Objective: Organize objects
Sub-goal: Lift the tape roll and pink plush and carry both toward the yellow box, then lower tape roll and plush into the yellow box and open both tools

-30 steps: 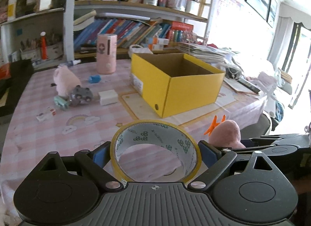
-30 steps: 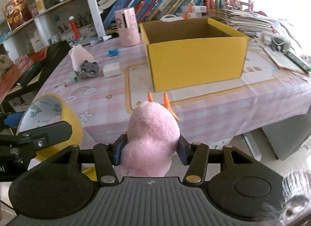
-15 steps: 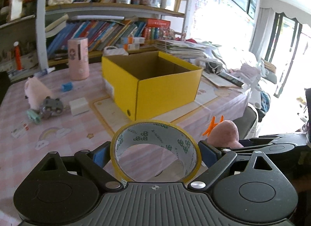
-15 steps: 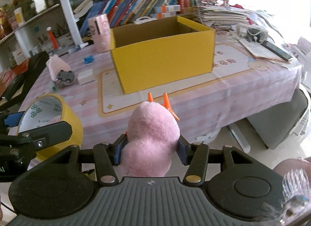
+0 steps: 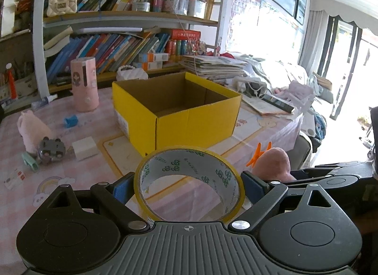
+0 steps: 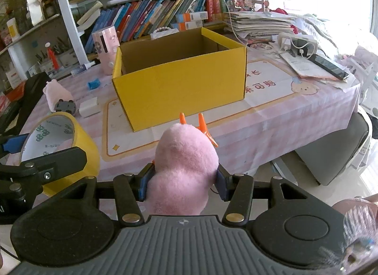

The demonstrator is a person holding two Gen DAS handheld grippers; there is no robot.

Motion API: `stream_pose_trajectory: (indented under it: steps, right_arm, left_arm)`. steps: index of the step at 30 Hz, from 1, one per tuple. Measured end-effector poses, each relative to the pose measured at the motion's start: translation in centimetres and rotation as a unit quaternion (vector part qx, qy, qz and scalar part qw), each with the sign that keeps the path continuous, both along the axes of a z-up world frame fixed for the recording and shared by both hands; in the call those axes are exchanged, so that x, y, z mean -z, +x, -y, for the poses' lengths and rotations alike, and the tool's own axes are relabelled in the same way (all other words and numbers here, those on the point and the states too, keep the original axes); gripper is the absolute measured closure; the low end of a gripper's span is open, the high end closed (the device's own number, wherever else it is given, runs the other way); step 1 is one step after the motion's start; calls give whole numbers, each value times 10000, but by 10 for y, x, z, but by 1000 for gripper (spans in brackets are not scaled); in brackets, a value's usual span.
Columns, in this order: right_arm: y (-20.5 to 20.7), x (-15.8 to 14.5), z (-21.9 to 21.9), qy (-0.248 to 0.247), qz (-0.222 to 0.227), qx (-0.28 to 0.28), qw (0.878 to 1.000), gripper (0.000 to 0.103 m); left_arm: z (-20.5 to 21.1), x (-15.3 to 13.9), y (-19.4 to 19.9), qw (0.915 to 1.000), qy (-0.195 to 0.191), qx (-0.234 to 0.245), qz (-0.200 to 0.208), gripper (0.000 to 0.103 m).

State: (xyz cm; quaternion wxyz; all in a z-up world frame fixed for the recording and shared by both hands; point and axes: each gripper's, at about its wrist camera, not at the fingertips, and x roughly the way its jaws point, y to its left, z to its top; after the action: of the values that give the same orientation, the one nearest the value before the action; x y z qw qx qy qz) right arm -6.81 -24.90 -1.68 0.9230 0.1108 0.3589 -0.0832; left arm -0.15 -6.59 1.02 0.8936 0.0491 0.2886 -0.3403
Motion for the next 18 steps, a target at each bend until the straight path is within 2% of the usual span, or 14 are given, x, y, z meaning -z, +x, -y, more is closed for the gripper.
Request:
stream_pose_trajectory:
  steps: [11,18]
  right_arm:
    - [29,-7,20,-82,73,-27,9999,53]
    - [60,-27,46,-158,455,-35,9988,53]
  left_arm:
    - [20,-10,27,9998,-48,-41,186,9]
    - [40,-26,53,9986,-174,-140,475,9]
